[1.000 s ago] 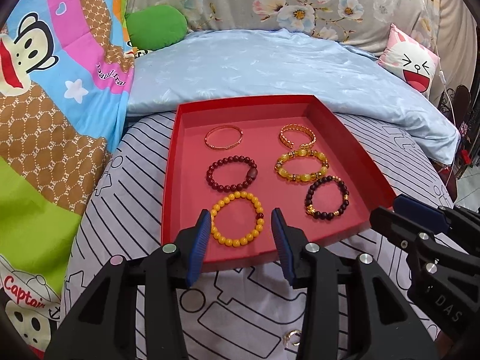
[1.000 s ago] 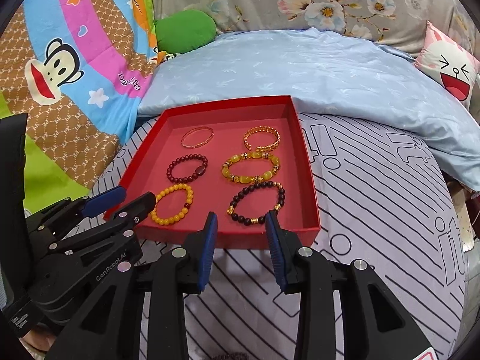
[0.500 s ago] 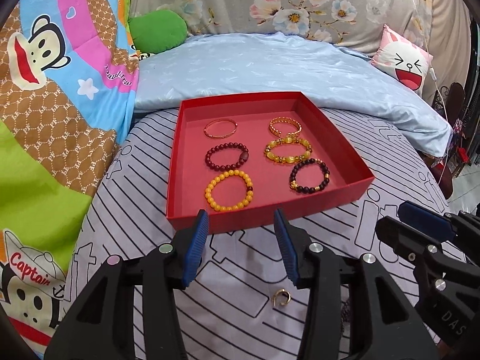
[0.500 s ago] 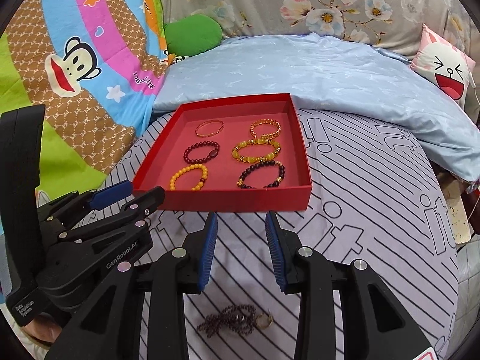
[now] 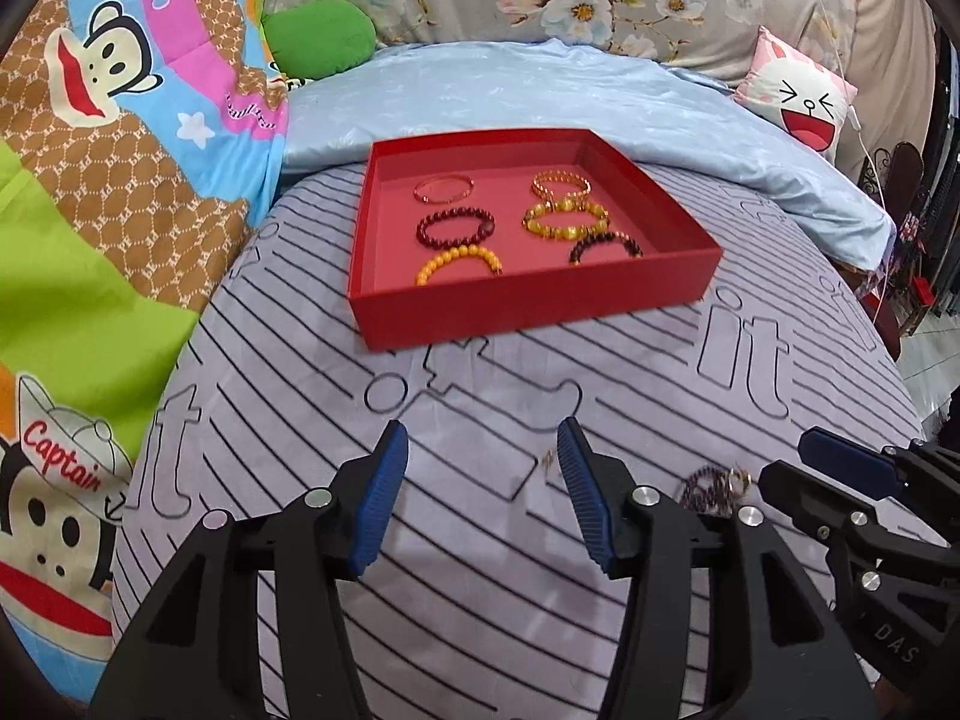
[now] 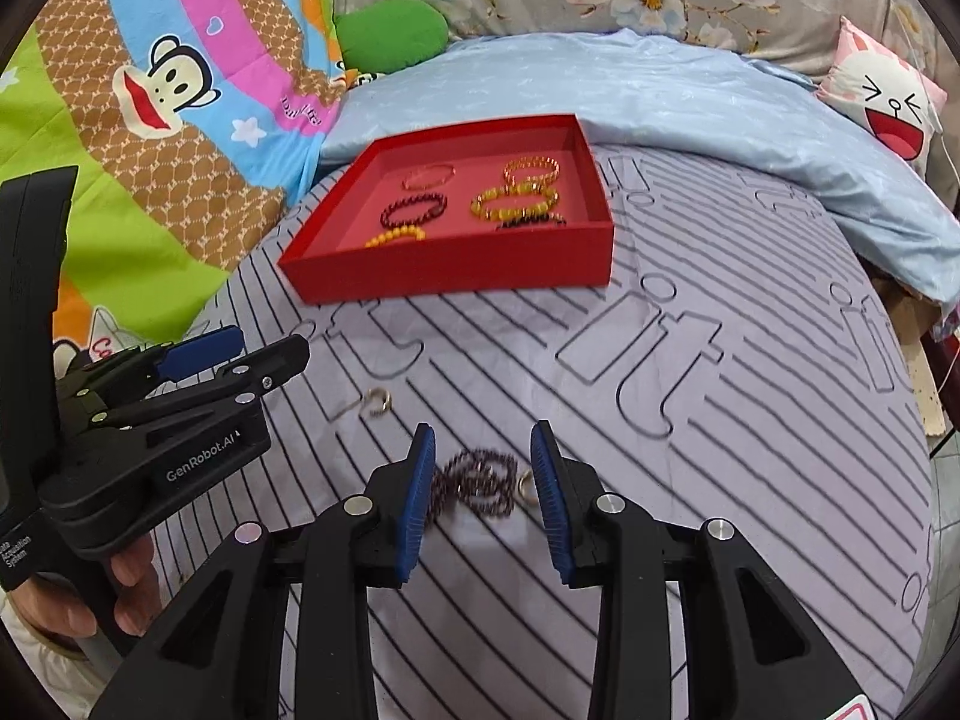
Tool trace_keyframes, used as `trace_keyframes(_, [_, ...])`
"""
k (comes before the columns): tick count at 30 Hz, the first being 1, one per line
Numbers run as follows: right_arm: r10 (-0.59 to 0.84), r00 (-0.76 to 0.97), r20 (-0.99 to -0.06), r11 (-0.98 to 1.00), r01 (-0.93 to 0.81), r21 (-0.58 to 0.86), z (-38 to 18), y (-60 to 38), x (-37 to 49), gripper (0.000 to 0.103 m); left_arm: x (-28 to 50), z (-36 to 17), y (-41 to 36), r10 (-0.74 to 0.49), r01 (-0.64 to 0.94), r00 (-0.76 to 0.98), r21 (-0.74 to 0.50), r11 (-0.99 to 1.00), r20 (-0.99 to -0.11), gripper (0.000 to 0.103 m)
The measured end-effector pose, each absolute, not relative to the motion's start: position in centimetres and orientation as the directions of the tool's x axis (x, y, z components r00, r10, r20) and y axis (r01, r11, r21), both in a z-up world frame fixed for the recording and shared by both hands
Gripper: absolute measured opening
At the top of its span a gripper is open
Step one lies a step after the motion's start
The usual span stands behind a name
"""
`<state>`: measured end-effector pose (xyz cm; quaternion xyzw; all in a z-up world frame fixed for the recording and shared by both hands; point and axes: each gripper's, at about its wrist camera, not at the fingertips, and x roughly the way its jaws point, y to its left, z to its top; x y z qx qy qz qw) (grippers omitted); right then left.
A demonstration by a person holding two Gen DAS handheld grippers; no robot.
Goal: Organize jewelry
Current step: 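Close the right tool on the long dark bead strand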
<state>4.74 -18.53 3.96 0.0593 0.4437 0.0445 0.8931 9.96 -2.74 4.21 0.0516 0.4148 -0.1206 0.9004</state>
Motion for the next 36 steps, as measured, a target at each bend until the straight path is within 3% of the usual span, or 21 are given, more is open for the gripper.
trace_keyframes(31, [0.218, 0.514, -0.83, 0.971, -0.031, 0.237, -0.4, -16.2, 6.1, 0.033, 7.7, 0.5, 0.0, -0.158, 0.198, 0.548, -0.056, 0.979, -0.822, 0.049])
trace_keyframes(32, [0.213, 0.511, -0.833, 0.972, -0.03, 0.231, -0.6, -16.1, 6.4, 0.031, 7.7, 0.5, 0.1, -0.156, 0.196, 0.546, -0.056, 0.979, -0.823, 0.049])
trace_keyframes(34, [0.206, 0.503, -0.839, 0.974, -0.027, 0.223, -1.0, -16.1, 6.7, 0.008, 7.7, 0.3, 0.2, -0.156, 0.192, 0.543, -0.059, 0.98, -0.825, 0.049])
trace_keyframes(36, [0.22, 0.508, -0.833, 0.971, -0.028, 0.239, -0.9, -16.4, 6.4, 0.007, 7.7, 0.3, 0.3, -0.156, 0.19, 0.541, -0.061, 0.98, -0.826, 0.049])
